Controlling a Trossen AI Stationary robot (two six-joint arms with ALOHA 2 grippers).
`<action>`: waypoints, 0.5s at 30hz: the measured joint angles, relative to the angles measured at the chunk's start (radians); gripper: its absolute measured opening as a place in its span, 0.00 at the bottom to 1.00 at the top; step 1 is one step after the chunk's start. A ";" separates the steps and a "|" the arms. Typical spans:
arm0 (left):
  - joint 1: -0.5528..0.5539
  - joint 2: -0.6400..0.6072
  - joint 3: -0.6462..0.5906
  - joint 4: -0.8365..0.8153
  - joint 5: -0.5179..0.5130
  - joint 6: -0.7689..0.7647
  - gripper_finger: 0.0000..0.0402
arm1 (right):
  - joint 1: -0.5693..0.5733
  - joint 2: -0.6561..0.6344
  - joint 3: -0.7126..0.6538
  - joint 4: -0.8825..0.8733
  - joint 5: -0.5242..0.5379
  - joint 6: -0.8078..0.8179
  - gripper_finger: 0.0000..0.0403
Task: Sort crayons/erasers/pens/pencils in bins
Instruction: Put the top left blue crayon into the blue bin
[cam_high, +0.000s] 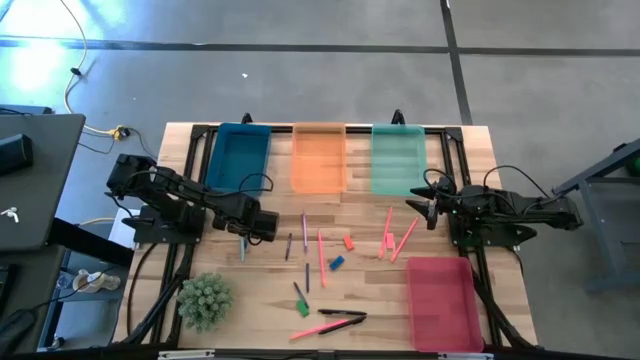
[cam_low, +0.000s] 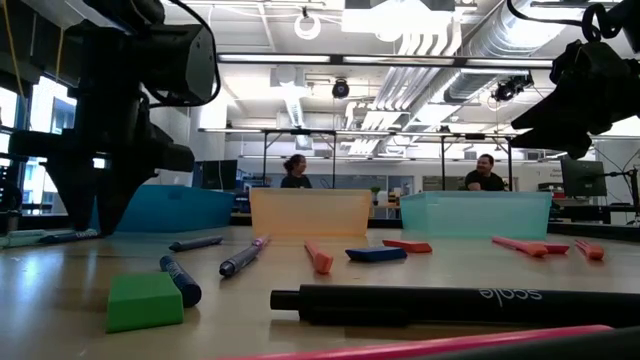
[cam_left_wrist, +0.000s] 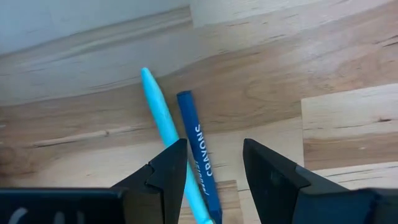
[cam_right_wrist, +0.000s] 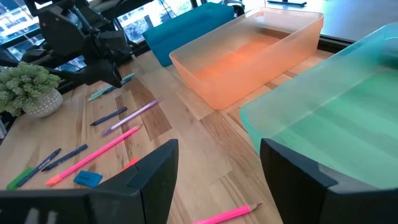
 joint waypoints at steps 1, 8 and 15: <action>0.000 0.000 0.000 0.000 0.000 0.000 0.36 | 0.000 0.000 0.000 0.000 0.000 0.000 0.55; 0.000 0.004 0.000 -0.002 0.000 -0.002 0.36 | 0.000 0.000 0.000 0.000 0.000 0.000 0.55; 0.000 0.028 0.000 0.005 0.004 0.008 0.36 | 0.000 0.000 0.000 0.000 0.000 0.000 0.55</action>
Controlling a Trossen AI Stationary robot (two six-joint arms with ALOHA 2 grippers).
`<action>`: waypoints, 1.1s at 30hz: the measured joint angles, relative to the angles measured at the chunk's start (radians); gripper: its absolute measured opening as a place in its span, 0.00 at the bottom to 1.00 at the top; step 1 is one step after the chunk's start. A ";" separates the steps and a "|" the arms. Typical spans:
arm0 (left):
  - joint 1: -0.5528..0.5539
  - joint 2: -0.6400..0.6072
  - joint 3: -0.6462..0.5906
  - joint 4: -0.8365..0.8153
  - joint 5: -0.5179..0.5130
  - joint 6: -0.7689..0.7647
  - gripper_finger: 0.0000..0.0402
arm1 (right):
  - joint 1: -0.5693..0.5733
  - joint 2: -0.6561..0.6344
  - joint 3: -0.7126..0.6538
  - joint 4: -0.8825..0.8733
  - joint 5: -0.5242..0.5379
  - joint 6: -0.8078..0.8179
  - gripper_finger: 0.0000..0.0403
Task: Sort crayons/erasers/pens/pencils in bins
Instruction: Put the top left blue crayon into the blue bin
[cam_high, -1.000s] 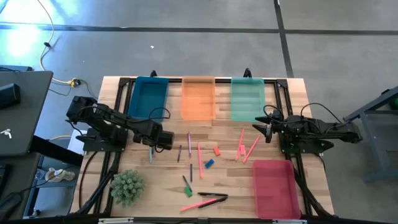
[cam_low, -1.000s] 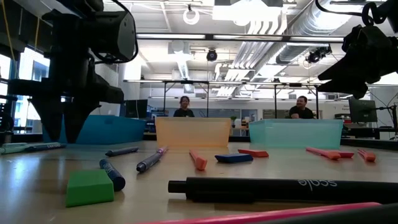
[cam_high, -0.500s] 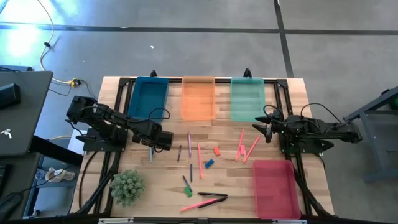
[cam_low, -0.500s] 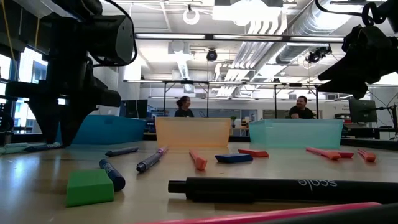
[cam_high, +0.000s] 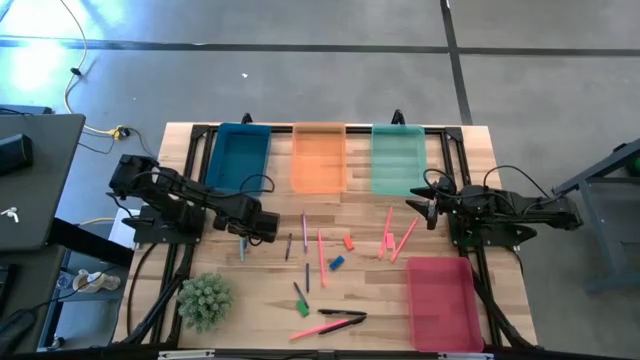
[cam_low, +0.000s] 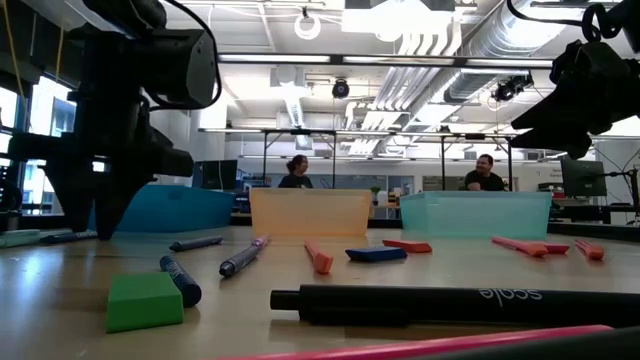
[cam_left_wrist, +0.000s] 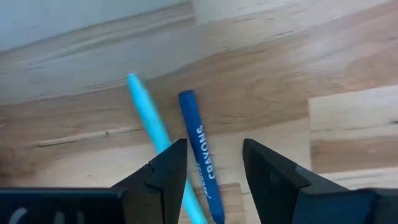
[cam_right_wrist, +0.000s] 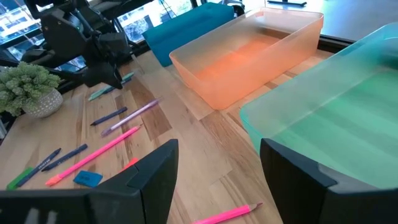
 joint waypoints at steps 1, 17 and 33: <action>0.000 0.008 0.003 0.004 0.001 0.006 0.36 | 0.000 0.000 0.000 0.000 0.000 0.000 0.55; 0.000 0.019 0.001 0.028 0.008 0.018 0.23 | 0.000 0.000 0.000 0.002 0.000 0.000 0.55; 0.000 0.019 -0.001 0.070 0.008 0.035 0.03 | 0.000 0.000 0.000 0.002 0.000 0.000 0.55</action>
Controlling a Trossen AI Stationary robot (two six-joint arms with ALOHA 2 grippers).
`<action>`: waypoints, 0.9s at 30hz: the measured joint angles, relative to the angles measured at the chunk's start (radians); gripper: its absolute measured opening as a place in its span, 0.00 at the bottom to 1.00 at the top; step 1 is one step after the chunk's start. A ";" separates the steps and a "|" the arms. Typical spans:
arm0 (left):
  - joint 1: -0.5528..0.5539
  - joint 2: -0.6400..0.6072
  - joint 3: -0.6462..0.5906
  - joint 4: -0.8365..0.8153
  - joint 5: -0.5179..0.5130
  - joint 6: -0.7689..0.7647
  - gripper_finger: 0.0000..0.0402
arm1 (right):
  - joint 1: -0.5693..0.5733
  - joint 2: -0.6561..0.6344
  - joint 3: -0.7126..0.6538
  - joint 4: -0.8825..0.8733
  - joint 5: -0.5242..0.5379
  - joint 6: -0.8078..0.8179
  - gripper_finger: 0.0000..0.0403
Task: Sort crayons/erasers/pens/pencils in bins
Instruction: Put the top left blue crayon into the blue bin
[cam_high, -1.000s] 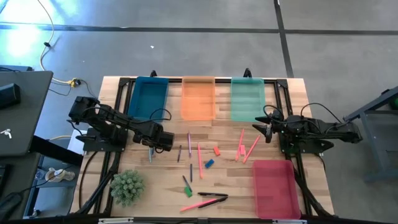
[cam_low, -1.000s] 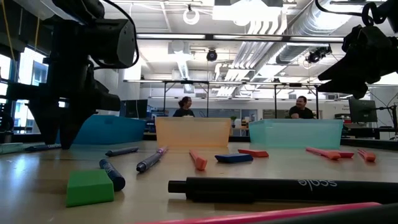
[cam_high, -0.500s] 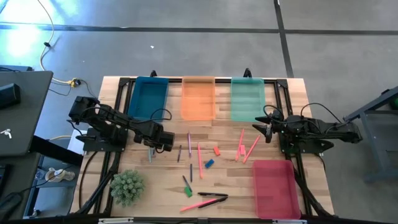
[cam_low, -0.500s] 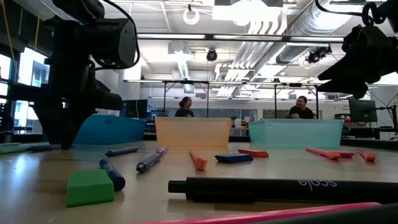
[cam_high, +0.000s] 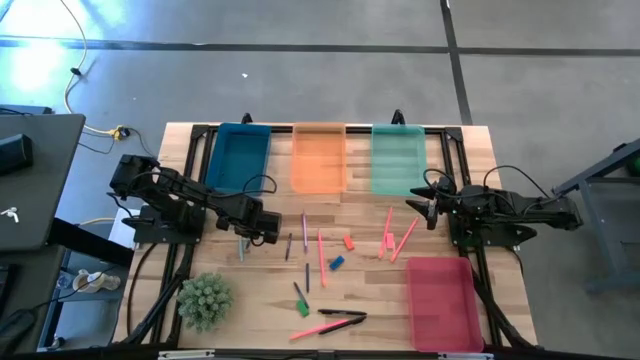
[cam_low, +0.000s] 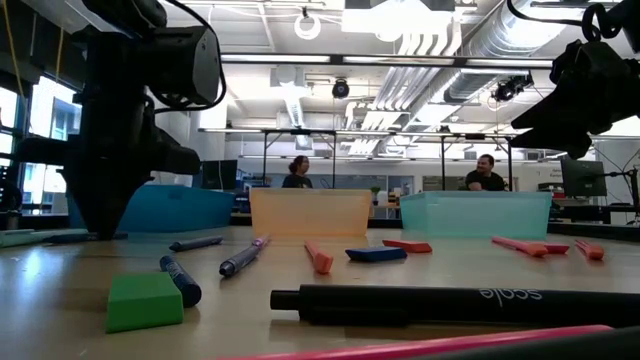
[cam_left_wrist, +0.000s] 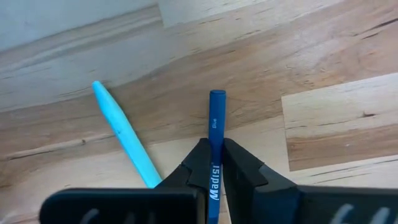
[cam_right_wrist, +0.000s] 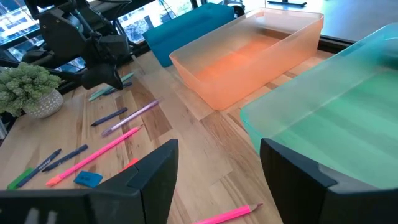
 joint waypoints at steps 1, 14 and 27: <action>0.000 0.000 0.000 0.000 0.000 0.004 0.03 | 0.000 0.000 0.000 0.000 0.000 0.000 0.55; -0.001 -0.091 -0.001 0.057 0.021 0.054 0.03 | 0.000 0.000 0.000 0.000 0.000 0.000 0.55; 0.095 -0.402 0.000 0.092 -0.217 0.196 0.03 | 0.000 0.000 0.000 -0.001 0.000 0.000 0.55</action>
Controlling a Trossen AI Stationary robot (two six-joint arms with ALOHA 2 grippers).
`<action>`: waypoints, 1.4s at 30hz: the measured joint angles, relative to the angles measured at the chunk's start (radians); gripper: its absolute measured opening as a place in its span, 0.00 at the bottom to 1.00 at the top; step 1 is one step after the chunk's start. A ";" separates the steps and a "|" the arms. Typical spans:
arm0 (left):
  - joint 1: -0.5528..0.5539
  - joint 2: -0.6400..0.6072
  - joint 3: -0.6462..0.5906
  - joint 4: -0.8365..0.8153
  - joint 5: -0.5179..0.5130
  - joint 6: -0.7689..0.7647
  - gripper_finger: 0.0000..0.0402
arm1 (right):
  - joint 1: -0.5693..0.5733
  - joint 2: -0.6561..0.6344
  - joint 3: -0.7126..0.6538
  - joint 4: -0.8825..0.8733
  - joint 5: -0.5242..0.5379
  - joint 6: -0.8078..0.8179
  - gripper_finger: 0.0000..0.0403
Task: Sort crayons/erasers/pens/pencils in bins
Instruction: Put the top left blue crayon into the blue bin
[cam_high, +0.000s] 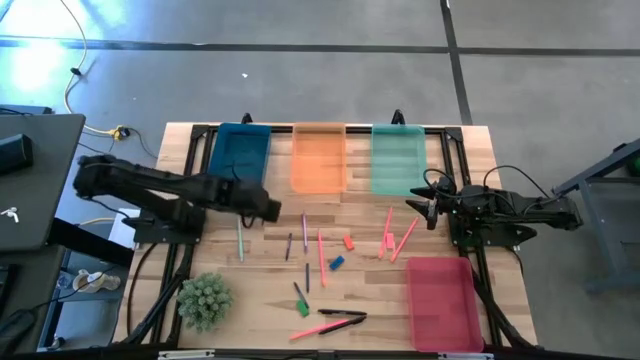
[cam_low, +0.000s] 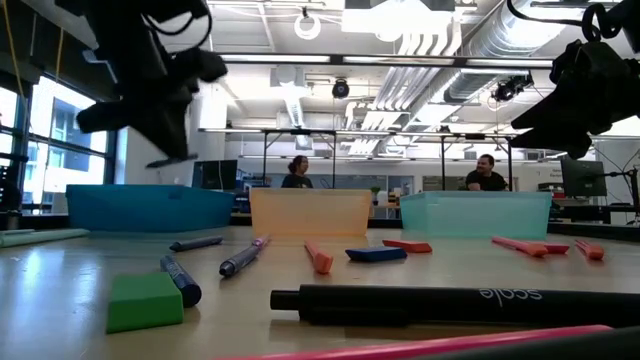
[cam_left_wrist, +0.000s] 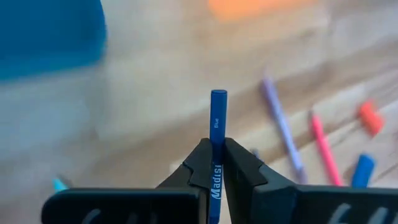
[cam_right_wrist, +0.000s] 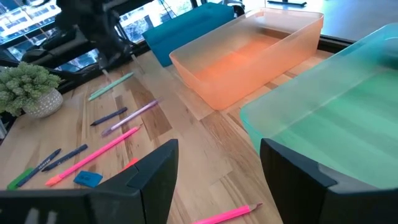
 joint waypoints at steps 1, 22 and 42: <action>0.022 -0.025 0.000 0.004 -0.016 0.031 0.03 | 0.000 0.000 0.000 0.000 0.000 0.000 0.55; 0.706 -0.035 0.001 -0.018 0.199 0.799 0.03 | 0.000 0.000 0.000 -0.001 0.000 0.000 0.55; 0.772 0.214 0.001 -0.011 0.239 0.739 0.03 | 0.000 0.000 0.000 0.000 0.000 0.000 0.55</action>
